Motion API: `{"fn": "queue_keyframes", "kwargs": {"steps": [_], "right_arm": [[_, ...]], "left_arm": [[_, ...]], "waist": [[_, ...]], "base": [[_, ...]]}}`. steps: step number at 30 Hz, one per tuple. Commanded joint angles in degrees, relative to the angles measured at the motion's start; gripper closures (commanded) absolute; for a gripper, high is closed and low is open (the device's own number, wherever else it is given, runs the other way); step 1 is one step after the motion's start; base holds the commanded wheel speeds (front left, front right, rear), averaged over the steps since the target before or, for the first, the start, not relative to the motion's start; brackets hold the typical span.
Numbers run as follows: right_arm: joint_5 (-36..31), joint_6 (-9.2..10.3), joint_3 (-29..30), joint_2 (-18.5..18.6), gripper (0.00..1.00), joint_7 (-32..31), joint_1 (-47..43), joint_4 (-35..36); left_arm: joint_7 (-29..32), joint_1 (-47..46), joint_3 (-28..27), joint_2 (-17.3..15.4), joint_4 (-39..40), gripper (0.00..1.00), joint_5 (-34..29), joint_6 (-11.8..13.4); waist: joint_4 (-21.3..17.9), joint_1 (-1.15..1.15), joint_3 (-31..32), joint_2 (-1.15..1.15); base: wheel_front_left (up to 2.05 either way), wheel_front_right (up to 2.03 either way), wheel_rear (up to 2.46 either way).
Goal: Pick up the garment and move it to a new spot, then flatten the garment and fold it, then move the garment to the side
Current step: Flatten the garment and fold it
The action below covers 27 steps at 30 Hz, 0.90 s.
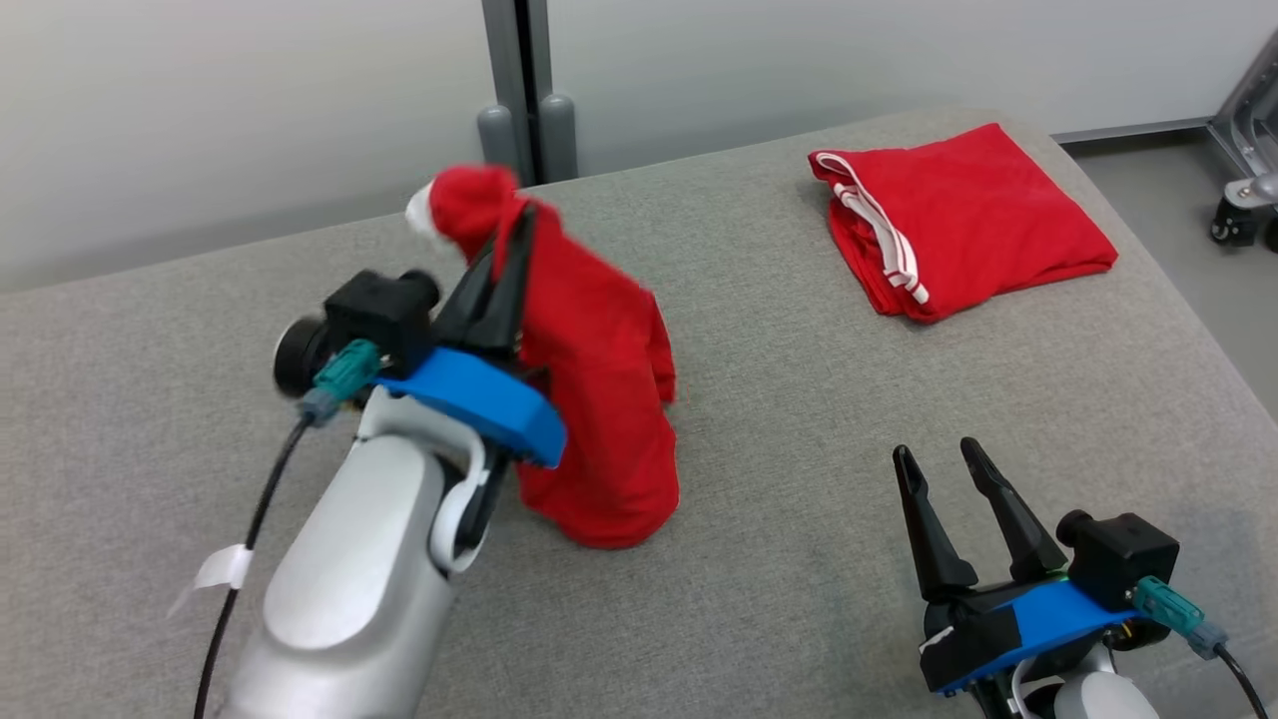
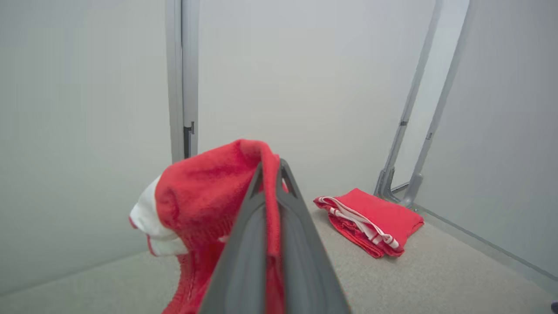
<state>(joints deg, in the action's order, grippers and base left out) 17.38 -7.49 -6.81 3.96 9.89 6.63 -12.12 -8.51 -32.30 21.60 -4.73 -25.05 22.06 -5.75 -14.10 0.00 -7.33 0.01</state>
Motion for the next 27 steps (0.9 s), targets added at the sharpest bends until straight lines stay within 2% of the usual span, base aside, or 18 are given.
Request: {"fn": "queue_keyframes", "kwargs": {"steps": [1, 5, 8, 11, 15, 16, 17, 18, 21, 23, 27], "right_arm": [[0.17, -0.01, 0.18, 0.08, 0.0, 0.03, -0.07, 0.12], [0.1, -0.01, 0.51, -0.01, 0.0, 0.0, -0.23, 0.29], [0.05, -0.01, 0.89, -0.05, 0.0, -0.17, -0.45, 0.54], [0.11, -0.01, 1.23, -0.03, 0.0, -0.31, -0.65, 0.84], [-0.04, -0.01, 1.54, 0.0, 0.0, -0.51, -0.7, 1.01], [-0.04, -0.01, 1.7, 0.03, 0.0, -0.5, -0.79, 1.07], [-0.1, -0.01, 1.73, 0.09, 0.0, -0.48, -0.82, 1.14], [-0.17, -0.01, 1.8, 0.19, 0.0, -0.6, -0.87, 1.18], [-0.36, -0.01, 2.1, 0.3, 0.0, -0.71, -1.03, 1.39], [-0.41, -0.01, 2.42, 0.33, 0.0, -0.8, -1.27, 1.46], [-0.38, -0.01, 2.82, 0.28, 0.0, -1.08, -1.78, 1.71]], "left_arm": [[-1.4, -1.96, 1.4, -0.11, 0.88, 1.0, -1.07, -0.45], [-4.71, -4.11, 10.25, -0.2, 4.11, 1.0, -5.37, -1.45], [-4.07, -2.34, 18.72, -1.27, 4.12, 1.0, -6.32, -1.79], [-2.56, -0.14, 28.35, -4.14, 3.0, 1.0, -5.08, -1.78], [-0.18, 3.42, 38.31, -7.82, 1.55, 1.0, 0.57, -1.79], [0.74, 4.37, 40.79, -8.62, 1.87, 0.63, 2.91, -1.8], [2.31, 5.33, 43.6, -9.66, 2.59, 0.0, 6.28, -1.8], [3.73, 5.65, 46.0, -10.95, 3.75, 0.0, 9.38, -1.8], [5.98, 4.93, 48.38, -15.18, 6.98, 0.0, 15.88, -1.63], [6.83, 5.25, 48.12, -17.15, 8.64, 0.0, 17.93, -1.63], [6.6, 6.42, 45.19, -18.4, 12.54, 0.0, 20.75, 1.18]], "waist": [[0.33, 0.0, 0.03, -0.01], [1.45, 0.0, 0.24, -0.01], [2.4, 0.0, 0.02, -0.01], [3.58, 0.0, -0.32, -0.01], [5.45, 0.0, -0.51, -0.01], [6.09, 0.0, -0.47, -0.01], [6.6, 0.0, -0.42, -0.01], [7.24, 0.0, -0.39, -0.01], [8.97, 0.0, -0.13, -0.01], [9.95, 0.0, 0.21, -0.01], [11.32, 0.0, 0.84, -0.01]], "base": [[0.0, 0.0, 0.0], [0.0, 0.0, 0.0], [0.0, 0.0, 0.0], [0.0, 0.0, 0.0], [0.0, 0.0, 0.0], [0.0, 0.0, 0.0], [0.0, 0.0, 0.0], [0.0, 0.0, 0.0], [0.0, 0.0, 0.0], [0.0, 0.0, 0.0], [0.0, 0.0, 0.0]]}}
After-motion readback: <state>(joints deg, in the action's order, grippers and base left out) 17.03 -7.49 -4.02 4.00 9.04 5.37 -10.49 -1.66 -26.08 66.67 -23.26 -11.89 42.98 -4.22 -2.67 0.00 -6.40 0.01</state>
